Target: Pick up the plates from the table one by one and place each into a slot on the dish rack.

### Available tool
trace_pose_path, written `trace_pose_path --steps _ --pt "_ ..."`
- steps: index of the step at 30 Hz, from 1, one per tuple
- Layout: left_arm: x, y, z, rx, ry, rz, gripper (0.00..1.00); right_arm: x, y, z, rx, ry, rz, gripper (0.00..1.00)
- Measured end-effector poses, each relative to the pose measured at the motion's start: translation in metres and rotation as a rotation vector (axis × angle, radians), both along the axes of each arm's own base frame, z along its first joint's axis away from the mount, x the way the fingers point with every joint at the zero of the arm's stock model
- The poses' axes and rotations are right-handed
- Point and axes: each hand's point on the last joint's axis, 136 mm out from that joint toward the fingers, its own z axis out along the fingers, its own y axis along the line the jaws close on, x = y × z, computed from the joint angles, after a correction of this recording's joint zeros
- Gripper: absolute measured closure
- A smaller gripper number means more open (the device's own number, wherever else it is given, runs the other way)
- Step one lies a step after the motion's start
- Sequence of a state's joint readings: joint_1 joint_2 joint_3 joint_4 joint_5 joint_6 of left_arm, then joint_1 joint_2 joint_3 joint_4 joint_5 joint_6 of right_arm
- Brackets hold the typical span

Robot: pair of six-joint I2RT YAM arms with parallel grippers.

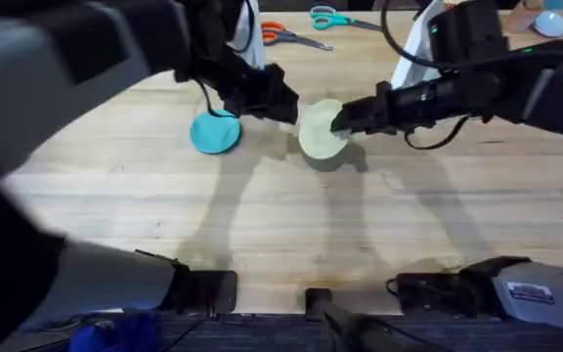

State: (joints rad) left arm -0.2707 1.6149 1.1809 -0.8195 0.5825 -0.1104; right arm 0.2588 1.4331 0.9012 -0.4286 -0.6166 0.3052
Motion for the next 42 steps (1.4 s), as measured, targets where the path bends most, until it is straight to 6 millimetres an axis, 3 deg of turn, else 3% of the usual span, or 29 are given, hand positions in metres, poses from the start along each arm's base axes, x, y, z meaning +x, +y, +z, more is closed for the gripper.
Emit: trace_pose_path --steps 9,13,17,23,36,42 --pt "-0.018 0.027 0.059 0.089 -0.184 0.053 0.96 -0.004 -0.005 0.049 0.01 -0.185 0.008 0.972" --pt "-0.03 0.043 0.075 0.147 -0.236 0.084 0.96 -0.009 -0.01 0.066 0.005 -0.256 0.015 0.972" --pt "-0.042 0.059 0.085 0.207 -0.272 0.116 0.961 -0.016 -0.023 0.072 -0.06 -0.298 -0.002 0.972" --pt "-0.057 0.08 0.096 0.286 -0.312 0.159 0.961 -0.029 -0.05 0.069 -0.226 -0.281 -0.026 0.972" --pt "-0.069 0.107 0.097 0.411 -0.321 0.208 0.961 -0.01 -0.105 0.128 -0.528 -0.409 -0.177 0.972" --pt "-0.069 0.108 0.097 0.419 -0.323 0.211 0.92 -0.008 -0.139 0.132 -0.669 -0.386 -0.328 0.972"
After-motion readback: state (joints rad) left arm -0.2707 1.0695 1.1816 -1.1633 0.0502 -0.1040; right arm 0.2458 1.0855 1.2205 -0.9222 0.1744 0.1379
